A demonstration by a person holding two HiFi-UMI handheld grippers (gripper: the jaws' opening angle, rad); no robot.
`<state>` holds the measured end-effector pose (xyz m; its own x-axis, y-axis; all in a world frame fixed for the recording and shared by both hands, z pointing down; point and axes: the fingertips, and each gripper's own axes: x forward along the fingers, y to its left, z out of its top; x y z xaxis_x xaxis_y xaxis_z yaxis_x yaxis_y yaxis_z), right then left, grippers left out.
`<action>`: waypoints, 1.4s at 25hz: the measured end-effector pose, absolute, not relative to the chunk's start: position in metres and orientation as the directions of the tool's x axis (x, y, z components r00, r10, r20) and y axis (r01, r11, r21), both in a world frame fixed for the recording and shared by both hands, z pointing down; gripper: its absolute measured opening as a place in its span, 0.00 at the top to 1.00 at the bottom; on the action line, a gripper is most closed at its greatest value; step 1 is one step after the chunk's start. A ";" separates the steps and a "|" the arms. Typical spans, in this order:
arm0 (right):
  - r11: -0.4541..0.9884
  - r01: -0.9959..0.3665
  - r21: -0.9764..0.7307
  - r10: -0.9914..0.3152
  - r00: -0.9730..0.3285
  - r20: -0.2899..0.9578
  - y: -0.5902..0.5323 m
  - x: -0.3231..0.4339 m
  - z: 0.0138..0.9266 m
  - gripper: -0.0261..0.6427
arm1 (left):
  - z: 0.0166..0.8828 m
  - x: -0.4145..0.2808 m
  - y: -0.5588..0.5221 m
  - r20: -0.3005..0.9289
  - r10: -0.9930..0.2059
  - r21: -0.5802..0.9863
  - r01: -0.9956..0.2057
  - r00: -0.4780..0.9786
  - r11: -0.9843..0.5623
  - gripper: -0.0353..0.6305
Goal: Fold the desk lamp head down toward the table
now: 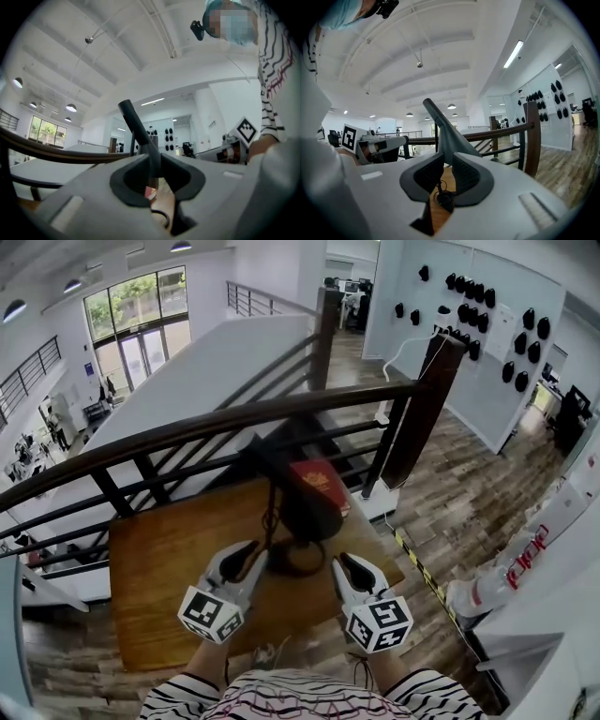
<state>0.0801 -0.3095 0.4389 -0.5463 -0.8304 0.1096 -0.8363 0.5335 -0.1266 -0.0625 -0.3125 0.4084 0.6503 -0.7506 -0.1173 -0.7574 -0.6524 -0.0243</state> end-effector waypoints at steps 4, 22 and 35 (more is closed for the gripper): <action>0.532 -0.834 -0.150 -0.829 -0.548 0.108 -0.284 0.087 0.441 0.94 | 0.412 -0.065 -0.282 -0.115 -0.777 -0.002 -0.783 0.619 -0.622 0.88; 0.574 -0.796 -0.191 -0.791 -0.599 0.125 -0.200 0.110 0.467 0.96 | 0.442 -0.038 -0.183 -0.052 -0.824 0.030 -0.824 0.564 -0.565 0.94; 0.598 -0.776 -0.201 -0.765 -0.628 0.144 -0.175 0.121 0.493 0.96 | 0.466 -0.021 -0.160 -0.014 -0.847 0.038 -0.846 0.531 -0.531 0.94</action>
<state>0.1214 -0.1753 0.4932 -0.6276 -0.7650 0.1444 -0.7756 0.5985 -0.2007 -0.0211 -0.1596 0.4656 0.5309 -0.8473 -0.0136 -0.8465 -0.5310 0.0385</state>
